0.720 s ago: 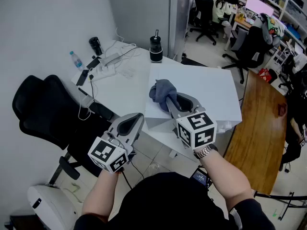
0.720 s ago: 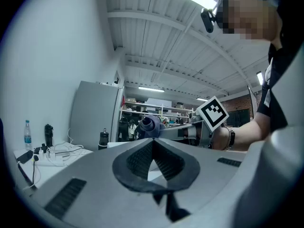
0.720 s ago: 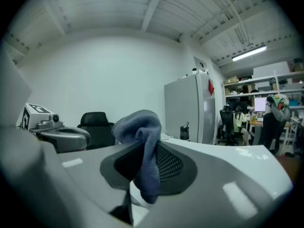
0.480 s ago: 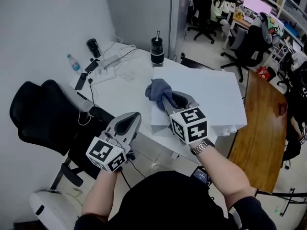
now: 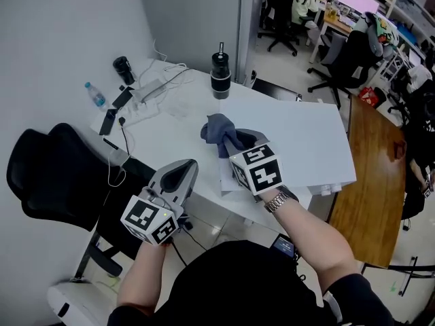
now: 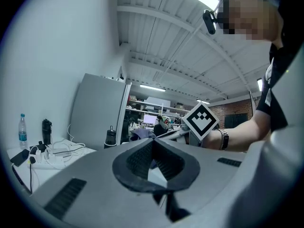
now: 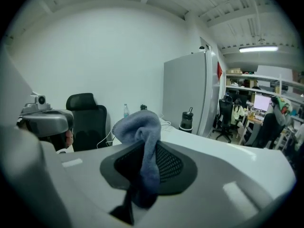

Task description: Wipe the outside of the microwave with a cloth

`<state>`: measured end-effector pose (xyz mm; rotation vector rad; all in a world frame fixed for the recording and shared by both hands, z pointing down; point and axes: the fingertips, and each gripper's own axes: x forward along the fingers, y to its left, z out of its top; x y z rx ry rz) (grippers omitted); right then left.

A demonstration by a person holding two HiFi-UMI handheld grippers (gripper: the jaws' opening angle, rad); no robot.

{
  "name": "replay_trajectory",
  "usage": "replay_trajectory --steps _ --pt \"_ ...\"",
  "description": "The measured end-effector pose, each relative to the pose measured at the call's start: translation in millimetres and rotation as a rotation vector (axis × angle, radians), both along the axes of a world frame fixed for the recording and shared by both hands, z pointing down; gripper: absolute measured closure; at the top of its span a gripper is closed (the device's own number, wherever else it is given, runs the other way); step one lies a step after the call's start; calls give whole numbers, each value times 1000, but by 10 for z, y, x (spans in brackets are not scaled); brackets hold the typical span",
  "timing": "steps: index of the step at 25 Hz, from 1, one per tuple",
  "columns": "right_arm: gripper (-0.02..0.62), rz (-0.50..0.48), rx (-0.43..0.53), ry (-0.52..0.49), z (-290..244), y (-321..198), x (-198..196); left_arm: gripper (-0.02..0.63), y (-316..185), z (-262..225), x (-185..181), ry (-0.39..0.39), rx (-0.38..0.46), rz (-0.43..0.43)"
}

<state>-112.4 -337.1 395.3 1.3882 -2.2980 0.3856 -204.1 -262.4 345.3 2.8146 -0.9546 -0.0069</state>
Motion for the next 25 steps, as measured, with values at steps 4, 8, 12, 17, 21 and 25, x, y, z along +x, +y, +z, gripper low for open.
replay_trajectory --steps 4,8,12,17,21,25 --pt "522 6 -54 59 162 -95 10 601 -109 46 -1 7 -10 13" --pt "522 5 -80 97 242 -158 54 601 -205 68 13 14 -19 24" --pt "523 6 -81 117 264 -194 98 601 -275 120 34 19 -28 36" --pt "523 23 -77 128 256 -179 210 601 -288 126 74 23 -28 49" --pt "523 57 -77 134 266 -158 390 601 -270 132 106 27 -27 55" --pt "523 86 -77 134 255 -92 607 601 -219 91 184 30 -19 57"
